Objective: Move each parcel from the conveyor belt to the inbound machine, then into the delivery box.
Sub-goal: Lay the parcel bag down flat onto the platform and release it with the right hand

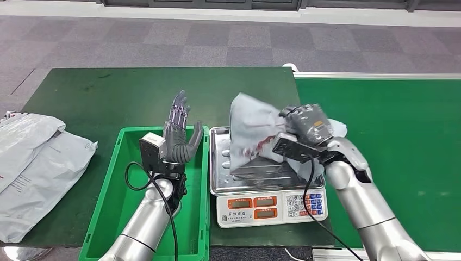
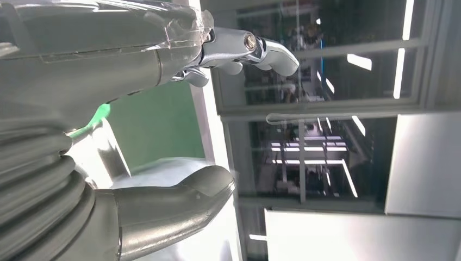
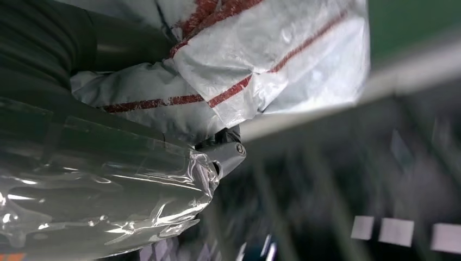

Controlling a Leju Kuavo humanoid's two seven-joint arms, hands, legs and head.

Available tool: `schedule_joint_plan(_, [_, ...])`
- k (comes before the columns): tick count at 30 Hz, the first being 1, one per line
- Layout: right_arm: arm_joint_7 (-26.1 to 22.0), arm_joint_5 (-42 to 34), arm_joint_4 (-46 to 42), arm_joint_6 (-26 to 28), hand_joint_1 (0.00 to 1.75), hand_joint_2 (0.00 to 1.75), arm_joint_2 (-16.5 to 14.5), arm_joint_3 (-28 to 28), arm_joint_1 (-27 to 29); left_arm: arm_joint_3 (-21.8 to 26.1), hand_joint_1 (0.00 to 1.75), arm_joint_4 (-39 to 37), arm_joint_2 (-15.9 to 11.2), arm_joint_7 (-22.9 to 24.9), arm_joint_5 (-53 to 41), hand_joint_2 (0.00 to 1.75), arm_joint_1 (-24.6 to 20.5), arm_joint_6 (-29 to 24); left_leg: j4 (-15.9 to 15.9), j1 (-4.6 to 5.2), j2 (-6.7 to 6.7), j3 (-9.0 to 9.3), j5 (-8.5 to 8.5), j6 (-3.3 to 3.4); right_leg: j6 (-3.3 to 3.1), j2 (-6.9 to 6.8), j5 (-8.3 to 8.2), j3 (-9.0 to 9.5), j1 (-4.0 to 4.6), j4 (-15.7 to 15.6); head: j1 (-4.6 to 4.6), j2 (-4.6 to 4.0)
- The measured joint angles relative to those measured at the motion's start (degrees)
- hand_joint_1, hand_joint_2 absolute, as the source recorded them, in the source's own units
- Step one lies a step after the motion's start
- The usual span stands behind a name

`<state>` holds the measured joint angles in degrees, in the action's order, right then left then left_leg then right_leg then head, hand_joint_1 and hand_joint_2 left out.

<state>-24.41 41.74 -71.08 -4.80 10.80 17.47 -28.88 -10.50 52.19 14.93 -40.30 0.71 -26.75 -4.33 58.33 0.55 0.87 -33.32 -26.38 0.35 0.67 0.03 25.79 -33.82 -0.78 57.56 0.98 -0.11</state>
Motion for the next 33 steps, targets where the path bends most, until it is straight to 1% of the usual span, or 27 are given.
schedule_joint_plan(4, [-0.90, -3.54, 9.69, -5.70, 1.75, 1.75, -0.02, 6.56, -3.45, -0.37, 0.00, -0.01, -0.01, 0.00, -0.29, 1.75, 0.55, -0.38, -0.01, 0.00, 0.21, -0.14, 0.05, -0.08, 0.00, -0.14, 0.00, -0.06, 0.00, 0.01, 0.01, 0.00])
schedule_joint_plan(6, [0.66, -4.58, 13.07, -7.80, 1.75, 1.75, -0.11, 8.54, -5.38, -0.58, 0.00, -0.05, -0.02, 0.00, -0.21, 1.75, 0.62, -0.66, -0.01, 0.01, 0.13, -0.13, 0.02, -0.08, 0.00, -0.06, 0.00, -0.07, -0.01, 0.00, 0.01, 0.00])
schedule_joint_plan(8, [3.38, -5.08, 16.00, -9.23, 1.75, 1.75, -0.29, 10.37, -7.51, -0.79, 0.00, -0.24, -0.02, 0.00, -0.16, 1.75, 0.61, -1.04, -0.01, 0.01, 0.06, -0.07, 0.01, -0.09, 0.00, 0.00, 0.00, -0.05, -0.02, -0.02, 0.01, 0.00])
schedule_joint_plan(11, [6.02, -5.71, 19.49, -10.08, 1.75, 1.75, -0.50, 12.72, -9.80, -1.09, 0.00, -0.72, -0.04, 0.00, -0.01, 1.75, 0.60, -1.41, -0.01, 0.01, 0.05, 0.05, 0.01, -0.08, 0.01, 0.01, 0.00, 0.03, -0.02, -0.05, 0.01, 0.00])
schedule_joint_plan(13, [4.95, -6.85, 20.97, -9.38, 1.75, 1.75, -0.52, 13.62, -10.41, -1.14, 0.00, -0.98, -0.09, 0.00, 0.25, 1.75, 0.60, -1.28, -0.01, 0.01, 0.05, 0.13, 0.02, -0.08, 0.01, 0.01, -0.02, 0.10, -0.01, -0.06, 0.01, 0.00])
schedule_joint_plan(17, [-0.22, -10.15, 22.29, -6.66, 1.75, 1.75, -0.46, 14.03, -9.94, -1.32, 0.00, -1.36, -0.13, 0.00, 0.64, 1.75, 0.59, -0.78, -0.01, 0.02, -0.06, 0.18, 0.05, -0.07, 0.01, 0.10, -0.13, 0.13, -0.02, -0.06, 0.01, 0.00])
schedule_joint_plan(22, [-1.15, -10.88, 22.94, -6.17, 1.75, 1.75, -0.45, 14.31, -9.78, -1.51, 0.00, -1.44, -0.13, 0.00, 0.67, 1.75, 0.57, -0.74, 0.00, 0.02, -0.32, 0.20, 0.05, -0.07, -0.01, 0.30, -0.20, 0.07, -0.01, -0.06, 0.01, 0.00])
schedule_joint_plan(23, [-1.17, -10.91, 23.00, -6.17, 1.71, 1.75, -0.45, 14.32, -9.79, -1.53, 0.00, -1.44, -0.13, 0.00, 0.67, 1.75, 0.57, -0.74, 0.00, 0.01, -0.32, 0.20, 0.05, -0.07, -0.01, 0.30, -0.20, 0.07, -0.01, -0.05, 0.01, 0.00])
schedule_joint_plan(25, [-1.51, -10.99, 23.07, -5.92, 0.84, 1.75, -0.45, 14.33, -9.76, -1.59, 0.00, -1.46, -0.13, 0.00, 0.67, 1.75, 0.56, -0.72, -0.01, 0.01, -0.32, 0.20, 0.05, -0.07, -0.01, 0.30, -0.20, 0.06, -0.01, -0.05, 0.01, 0.00])
schedule_joint_plan(27, [-3.31, -11.77, 23.09, -4.21, 0.00, 1.75, -0.46, 14.37, -9.43, -1.80, 0.00, -1.58, -0.13, 0.00, 0.68, 1.75, 0.47, -0.66, -0.01, 0.01, -0.31, 0.20, 0.05, -0.07, -0.01, 0.30, -0.20, 0.06, 0.00, -0.05, 0.01, 0.00])
schedule_joint_plan(30, [-8.77, -14.99, 22.36, 1.69, 0.00, 1.75, -0.49, 14.32, -7.81, -2.31, 0.00, -1.97, -0.10, 0.00, 0.73, 1.75, 0.13, -0.60, -0.01, 0.01, -0.31, 0.16, 0.05, -0.07, -0.01, 0.30, -0.20, 0.04, -0.01, -0.04, 0.01, -0.01])
schedule_joint_plan(33, [-13.54, -19.26, 18.97, 8.09, 0.00, 1.75, -0.78, 13.47, -4.98, -2.70, 0.00, -2.42, -0.02, 0.00, 0.82, 1.75, -0.46, -0.61, -0.01, 0.01, -0.32, 0.08, 0.05, -0.07, -0.01, 0.29, -0.20, -0.05, -0.01, -0.04, 0.01, -0.01])
